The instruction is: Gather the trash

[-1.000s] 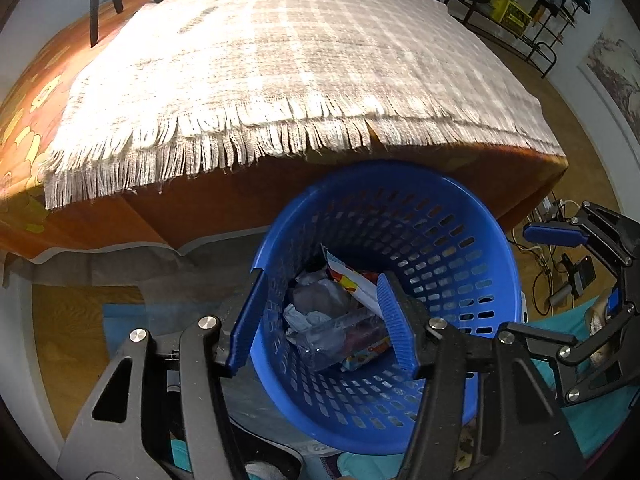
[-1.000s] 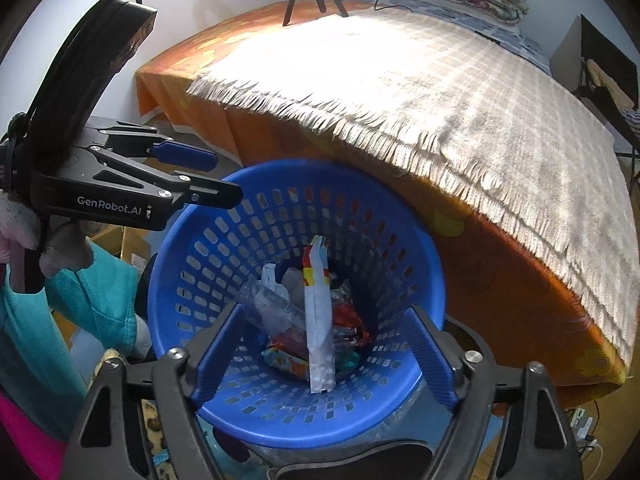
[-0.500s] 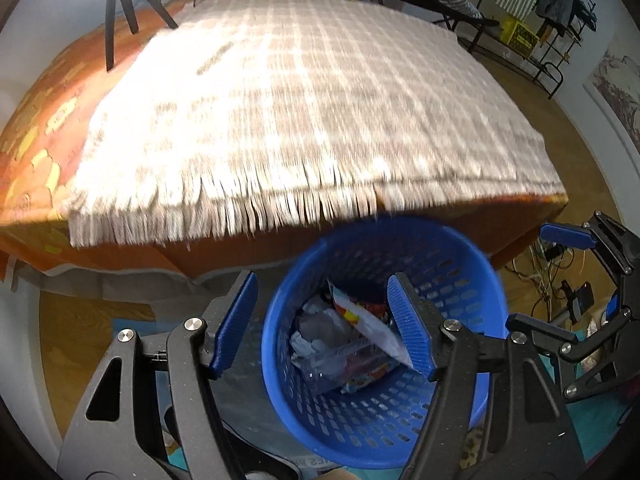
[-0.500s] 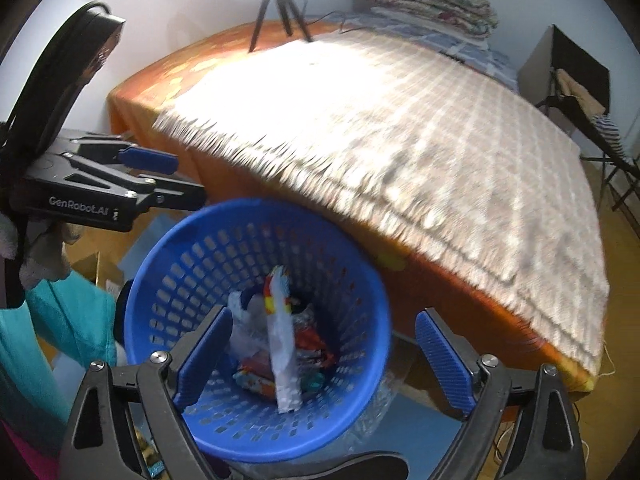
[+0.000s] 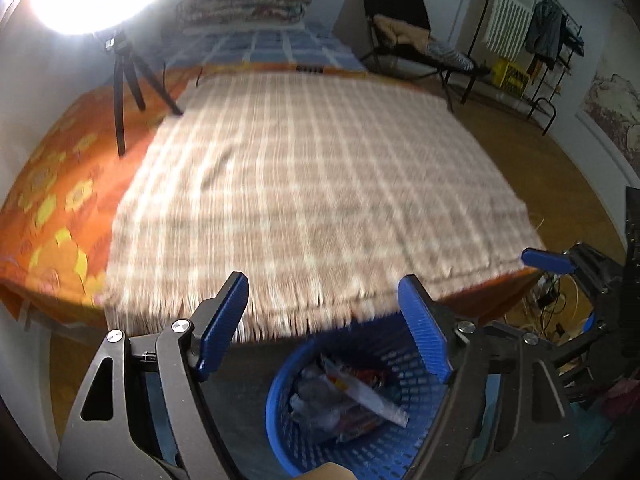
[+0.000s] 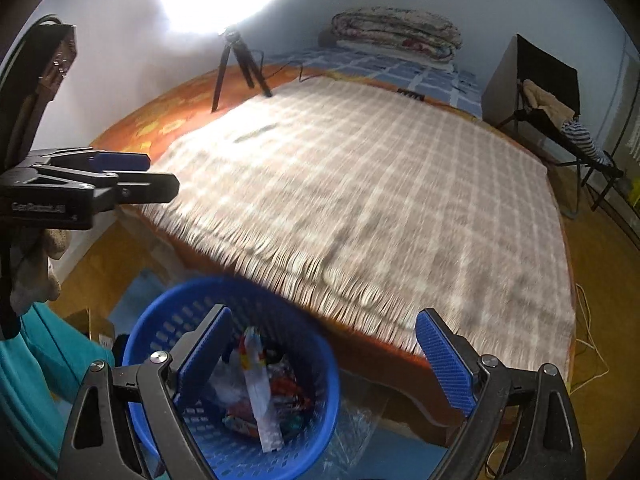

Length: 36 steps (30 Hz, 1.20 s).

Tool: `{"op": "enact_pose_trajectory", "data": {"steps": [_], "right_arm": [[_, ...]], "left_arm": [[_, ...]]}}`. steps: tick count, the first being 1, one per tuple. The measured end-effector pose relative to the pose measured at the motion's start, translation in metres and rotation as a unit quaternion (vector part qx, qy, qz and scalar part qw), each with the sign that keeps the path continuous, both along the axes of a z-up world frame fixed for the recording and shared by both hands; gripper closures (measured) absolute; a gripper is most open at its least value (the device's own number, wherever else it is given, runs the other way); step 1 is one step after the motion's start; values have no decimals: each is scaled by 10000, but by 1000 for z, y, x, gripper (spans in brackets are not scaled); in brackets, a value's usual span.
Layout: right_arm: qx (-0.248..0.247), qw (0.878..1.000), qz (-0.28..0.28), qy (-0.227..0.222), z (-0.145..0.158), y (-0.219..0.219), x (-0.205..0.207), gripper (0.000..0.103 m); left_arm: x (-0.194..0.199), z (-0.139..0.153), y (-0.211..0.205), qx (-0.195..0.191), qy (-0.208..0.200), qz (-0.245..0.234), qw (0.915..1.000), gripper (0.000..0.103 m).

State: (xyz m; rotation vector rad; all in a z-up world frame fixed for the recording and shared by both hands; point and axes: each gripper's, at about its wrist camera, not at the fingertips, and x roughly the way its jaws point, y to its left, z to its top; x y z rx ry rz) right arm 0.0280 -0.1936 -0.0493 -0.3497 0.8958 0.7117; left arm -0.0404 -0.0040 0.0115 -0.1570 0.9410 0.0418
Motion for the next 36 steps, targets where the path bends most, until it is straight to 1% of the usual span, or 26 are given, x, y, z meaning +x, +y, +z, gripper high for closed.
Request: {"op": "enact_pose_trajectory", "data": {"steps": [6,10,12,13,15,17,20,24,30,36], "right_arm": [[179,9996,-200,-82,20,-2,24,9],[324,9986,-323,-266,37,0,42,8],[428,9978,-394,-304,43,0,51,4],[522,9972,-437,-312,47,0,56,0],[742,9952,-535,-338,52,-2,64,0],[846,9939,-617,-353,55,-1,73,0],[911,9927,-706,-347,53,1,84,0],[1005,9913,-816,-251,48,3,98,0],[1069,9890,-1007,-174,41,4,118,0],[1108,9872,-1143,-109,36,0,126,0]], "left_arm": [[17,34,-6,196,-384,-37,9991,22],[28,50,-4,201,-569,9,9982,16],[35,58,-3,209,-645,25,9977,14],[39,61,-3,226,-699,46,9973,13],[43,65,-2,221,-762,72,9968,10],[47,67,-1,214,-812,107,9964,4],[52,68,-1,312,-895,161,9954,2],[63,63,0,375,-859,194,9954,1],[76,53,6,243,-728,260,9967,1],[81,47,6,294,-613,354,9971,0]]}}
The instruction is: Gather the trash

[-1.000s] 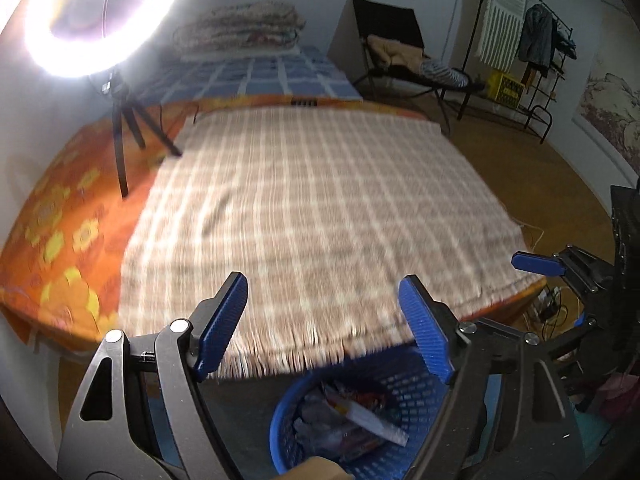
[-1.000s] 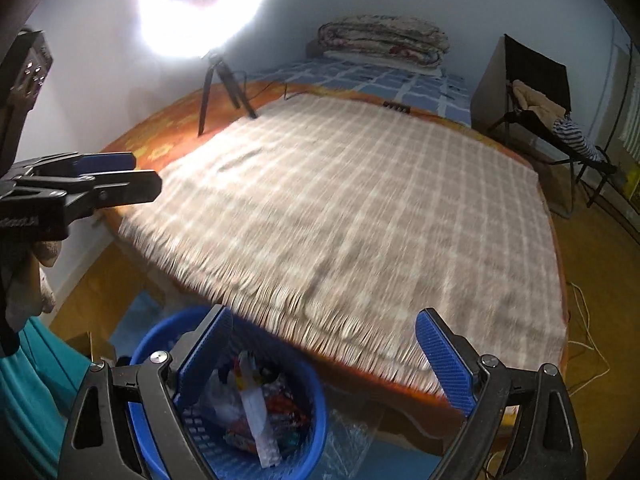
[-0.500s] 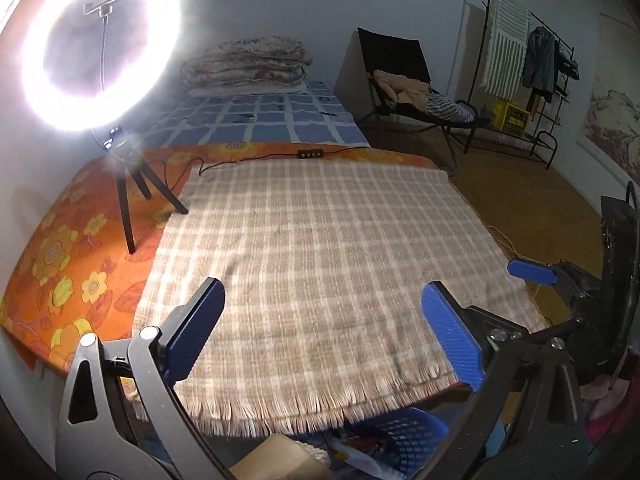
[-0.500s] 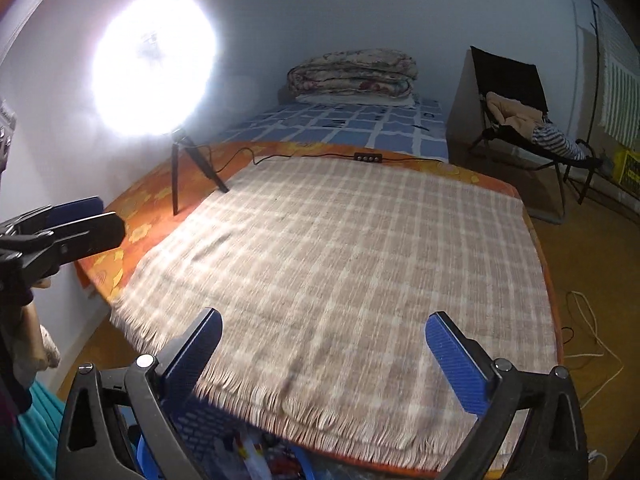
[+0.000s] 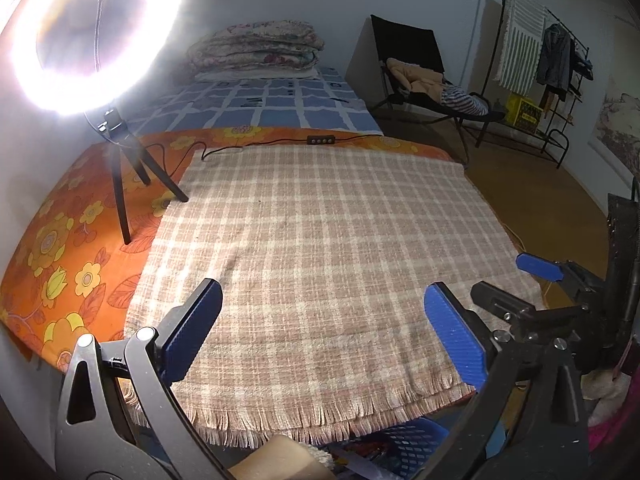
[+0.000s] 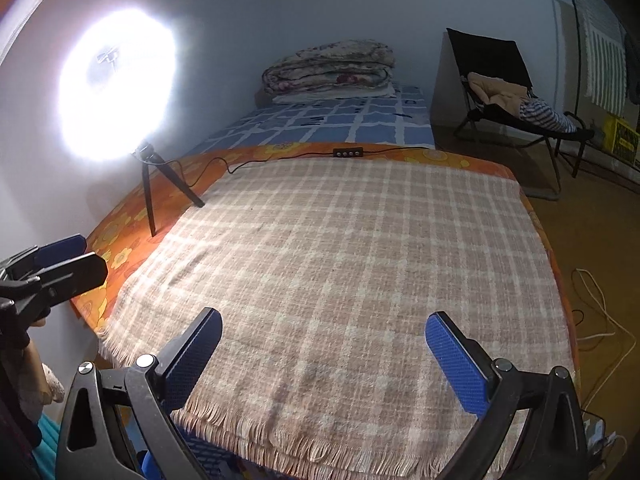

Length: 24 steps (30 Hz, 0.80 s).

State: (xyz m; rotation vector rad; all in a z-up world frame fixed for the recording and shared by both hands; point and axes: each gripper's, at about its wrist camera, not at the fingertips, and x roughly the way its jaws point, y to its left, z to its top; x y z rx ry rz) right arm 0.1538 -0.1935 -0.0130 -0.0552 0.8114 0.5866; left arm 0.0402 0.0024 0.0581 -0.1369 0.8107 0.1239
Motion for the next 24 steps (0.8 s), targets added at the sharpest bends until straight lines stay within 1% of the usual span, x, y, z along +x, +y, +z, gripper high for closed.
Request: {"op": "enact_pose_trajectory", "data": {"steps": [8,24], "right_arm": [[29,9999,-126,-33,2,-7,0,0],[-47,9998,-152,-153,4,-6,-3,0]], "left_arm": [[-1,-1,-1,23,-11,-6,10000,0],[-4,2,0,61,-18,23,10000,0]]}}
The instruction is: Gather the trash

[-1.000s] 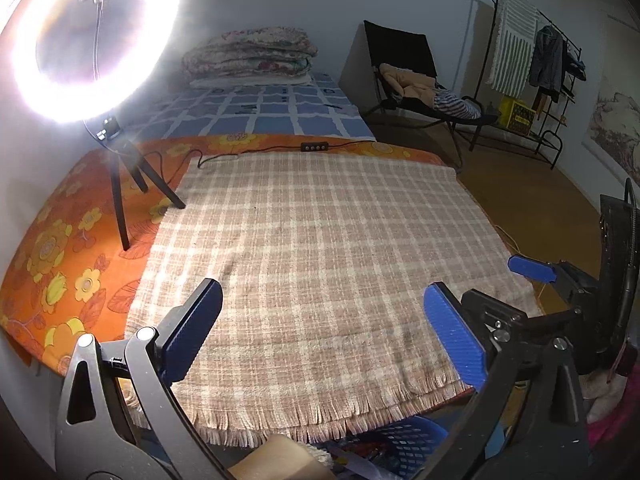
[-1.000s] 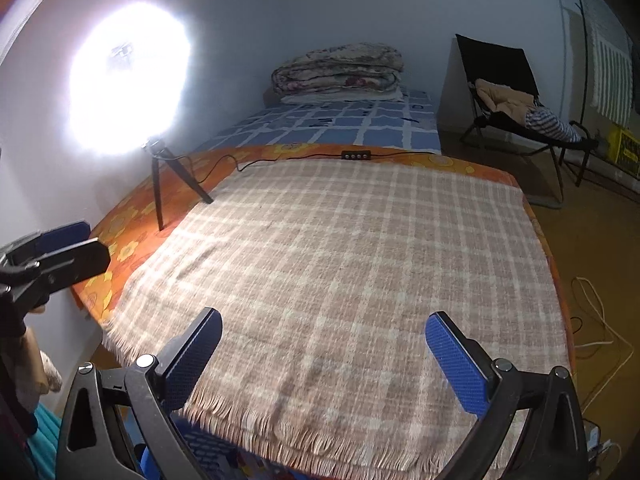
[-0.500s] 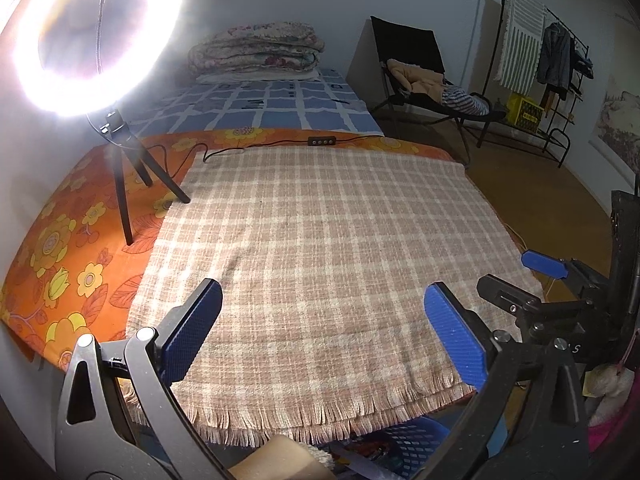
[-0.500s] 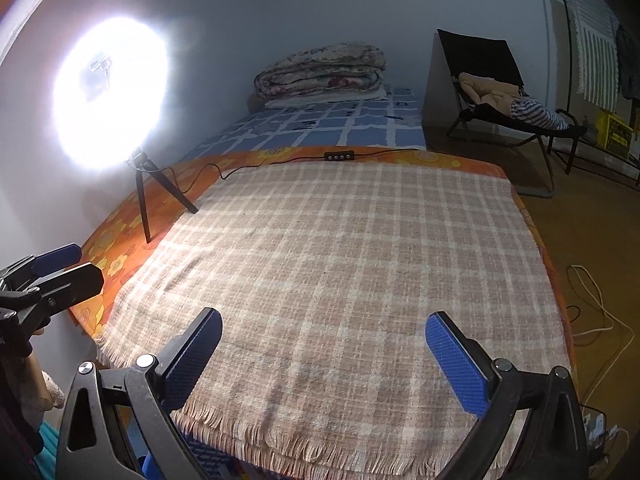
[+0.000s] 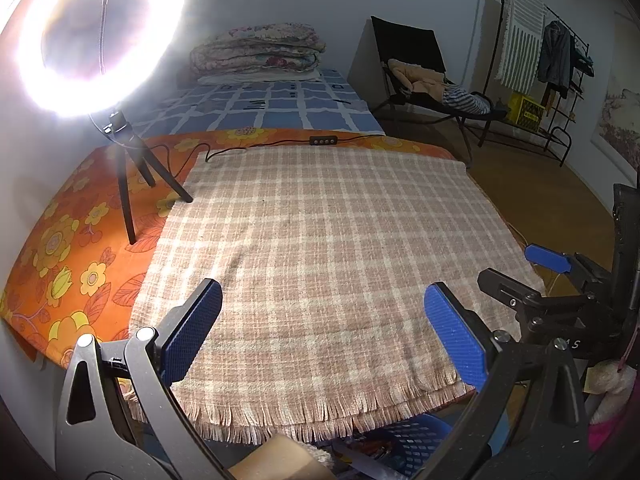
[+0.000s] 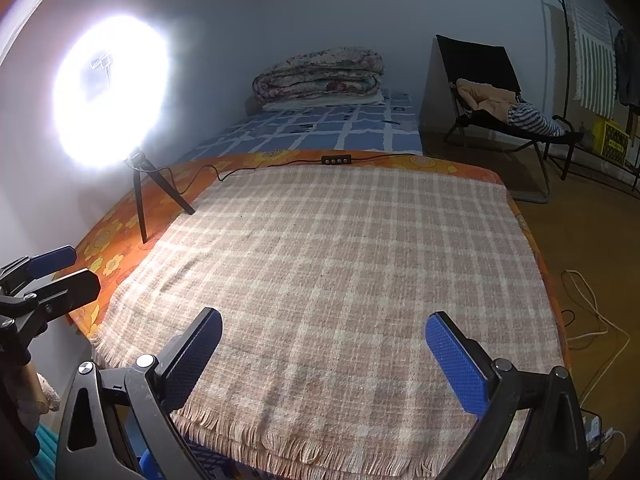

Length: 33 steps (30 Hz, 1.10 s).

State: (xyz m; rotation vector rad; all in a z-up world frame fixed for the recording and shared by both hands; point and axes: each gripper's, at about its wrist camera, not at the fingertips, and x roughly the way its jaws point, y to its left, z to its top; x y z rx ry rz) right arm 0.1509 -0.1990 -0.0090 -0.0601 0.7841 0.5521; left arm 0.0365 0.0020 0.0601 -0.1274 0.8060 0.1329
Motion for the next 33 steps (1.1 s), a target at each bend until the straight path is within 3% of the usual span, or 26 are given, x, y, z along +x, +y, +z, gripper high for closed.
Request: {"op": "enact_pose_trajectory", "data": {"steps": [33], "right_arm": [[11,10000,-39,11,-1,-4,0,0]], "left_arm": [[-2,1,-1,16,-6,4,10000,0]]}}
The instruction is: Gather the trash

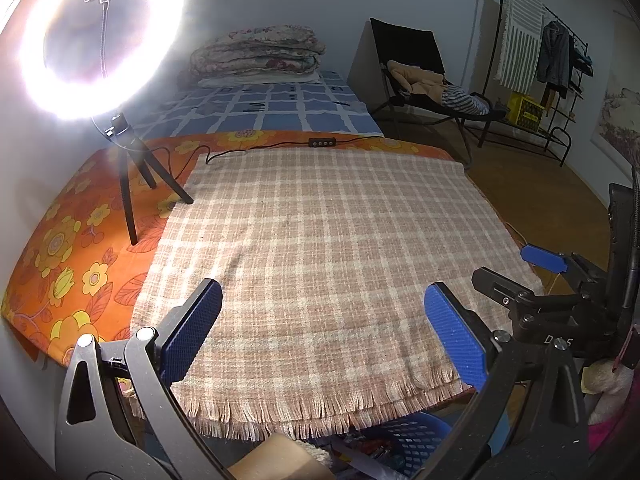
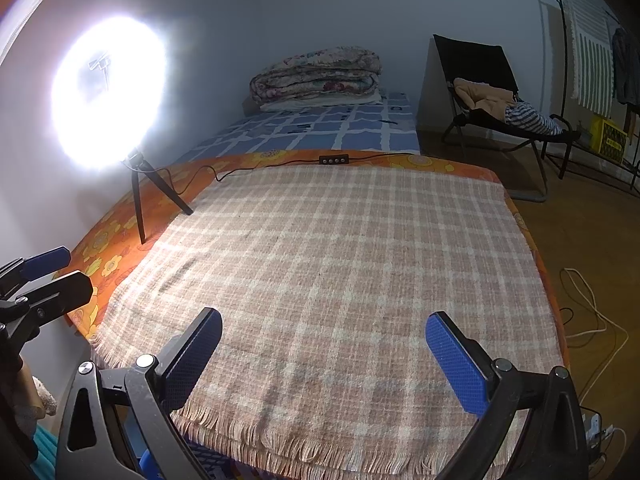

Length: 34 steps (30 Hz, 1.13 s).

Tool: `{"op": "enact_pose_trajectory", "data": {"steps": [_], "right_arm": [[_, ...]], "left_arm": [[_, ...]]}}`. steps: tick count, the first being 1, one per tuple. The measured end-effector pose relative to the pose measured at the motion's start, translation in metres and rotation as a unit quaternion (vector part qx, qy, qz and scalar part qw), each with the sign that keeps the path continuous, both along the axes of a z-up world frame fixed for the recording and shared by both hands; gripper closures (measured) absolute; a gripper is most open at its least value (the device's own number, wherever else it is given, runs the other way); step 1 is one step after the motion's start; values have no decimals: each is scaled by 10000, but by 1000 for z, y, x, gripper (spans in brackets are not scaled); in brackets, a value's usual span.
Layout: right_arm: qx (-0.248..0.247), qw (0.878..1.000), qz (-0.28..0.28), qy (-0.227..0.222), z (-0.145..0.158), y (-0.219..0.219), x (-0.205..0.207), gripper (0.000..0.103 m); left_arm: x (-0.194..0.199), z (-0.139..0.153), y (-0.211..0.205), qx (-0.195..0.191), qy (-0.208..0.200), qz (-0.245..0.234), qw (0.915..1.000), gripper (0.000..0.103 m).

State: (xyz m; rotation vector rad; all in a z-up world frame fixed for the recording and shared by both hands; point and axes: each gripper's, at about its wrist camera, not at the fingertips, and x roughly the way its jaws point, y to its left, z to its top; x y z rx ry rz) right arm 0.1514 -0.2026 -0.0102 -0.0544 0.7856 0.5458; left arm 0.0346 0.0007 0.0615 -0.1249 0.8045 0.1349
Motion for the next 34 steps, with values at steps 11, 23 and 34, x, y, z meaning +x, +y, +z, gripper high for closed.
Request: {"op": "enact_pose_trajectory", "data": {"steps": [11,23,34], "right_arm": [[-1,10000,-4,-3,0,0,0,0],[-42,10000,13,8,-1,-2,-2,0],[-52,10000,12,17,-1,-1,-2,0]], "left_arm": [[0,0,-1,-5,-7,-8,10000,0],[-2,6,1,-8,-28,31,10000,0],[-3,3,-1,106,-21,63,9999,0]]}}
